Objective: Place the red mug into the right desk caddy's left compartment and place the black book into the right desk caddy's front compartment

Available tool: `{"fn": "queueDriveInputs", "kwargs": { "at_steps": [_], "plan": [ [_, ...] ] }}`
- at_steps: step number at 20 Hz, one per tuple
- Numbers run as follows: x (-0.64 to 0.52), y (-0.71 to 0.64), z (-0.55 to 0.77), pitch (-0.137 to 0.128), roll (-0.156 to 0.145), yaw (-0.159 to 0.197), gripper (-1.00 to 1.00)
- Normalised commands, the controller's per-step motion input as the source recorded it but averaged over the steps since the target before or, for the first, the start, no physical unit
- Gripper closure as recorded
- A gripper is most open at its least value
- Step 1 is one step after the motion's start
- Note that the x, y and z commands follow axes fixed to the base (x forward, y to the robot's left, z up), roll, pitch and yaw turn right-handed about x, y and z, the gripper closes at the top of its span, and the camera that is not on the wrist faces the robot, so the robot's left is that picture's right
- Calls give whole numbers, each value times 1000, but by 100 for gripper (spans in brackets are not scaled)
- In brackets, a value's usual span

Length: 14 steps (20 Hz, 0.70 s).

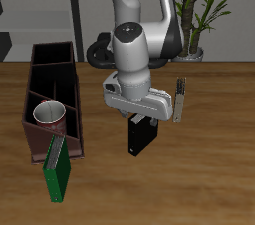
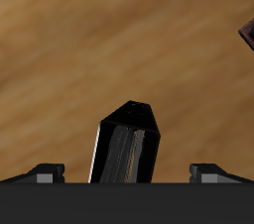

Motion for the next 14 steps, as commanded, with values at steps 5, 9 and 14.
{"fn": "queueDriveInputs", "kwargs": {
  "at_steps": [5,9,14],
  "plan": [
    [6,61,-131,31,17,10,100],
    [-16,-14,-12,4,11,15,100],
    [7,-29,35,0,5,16,100]
  ]
}}
